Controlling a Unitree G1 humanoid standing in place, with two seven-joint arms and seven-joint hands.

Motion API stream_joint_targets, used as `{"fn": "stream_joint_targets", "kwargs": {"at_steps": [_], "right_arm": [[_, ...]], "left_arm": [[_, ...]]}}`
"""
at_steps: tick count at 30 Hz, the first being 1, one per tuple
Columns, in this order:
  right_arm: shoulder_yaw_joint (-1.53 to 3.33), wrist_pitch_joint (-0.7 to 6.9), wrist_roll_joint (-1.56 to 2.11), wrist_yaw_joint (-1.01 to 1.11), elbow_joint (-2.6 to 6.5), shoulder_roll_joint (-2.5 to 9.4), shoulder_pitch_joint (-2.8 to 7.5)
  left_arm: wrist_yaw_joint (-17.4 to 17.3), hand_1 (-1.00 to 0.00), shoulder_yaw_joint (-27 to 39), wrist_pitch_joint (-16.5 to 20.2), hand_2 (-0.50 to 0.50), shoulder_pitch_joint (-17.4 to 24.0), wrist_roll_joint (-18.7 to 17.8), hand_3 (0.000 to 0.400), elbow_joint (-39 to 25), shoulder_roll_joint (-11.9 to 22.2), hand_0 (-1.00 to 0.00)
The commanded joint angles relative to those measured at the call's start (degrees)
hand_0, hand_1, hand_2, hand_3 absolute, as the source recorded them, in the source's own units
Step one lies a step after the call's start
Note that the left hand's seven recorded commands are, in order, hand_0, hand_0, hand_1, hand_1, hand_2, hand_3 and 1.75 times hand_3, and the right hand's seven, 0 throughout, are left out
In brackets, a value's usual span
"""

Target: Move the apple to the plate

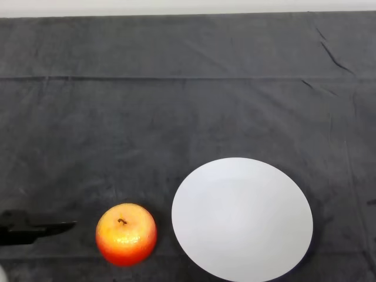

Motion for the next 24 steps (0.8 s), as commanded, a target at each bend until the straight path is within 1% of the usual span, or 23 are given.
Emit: {"fn": "stream_joint_targets", "kwargs": {"at_steps": [1,6,13,20,24], "right_arm": [[-0.72,0.15,1.65,-0.09,-0.95,-0.72,0.68],[-0.74,0.14,1.65,-0.05,-0.85,-0.76,0.64],[-0.75,0.14,1.65,-0.01,-0.73,-0.81,0.6],[-0.76,0.13,1.64,0.03,-0.63,-0.86,0.56],[-0.77,0.12,1.64,0.05,-0.57,-0.88,0.54]], "left_arm": [[-0.42,0.0,-2.14,1.47,0.0,-1.89,2.15,0.0,-1.91,1.99,0.0],[-1.12,0.0,-7.63,4.62,0.0,-6.2,3.47,0.0,-1.85,1.41,0.0],[-2.31,0.0,-13.52,7.89,0.0,-10.8,4.88,0.0,-1.91,0.17,0.0],[-3.54,0.0,-18.24,10.0,0.0,-13.87,5.93,0.0,-2.13,-1.25,0.0],[-4.52,0.0,-20.0,9.78,0.0,-13.89,6.17,0.0,-2.3,-1.41,0.0]]}}
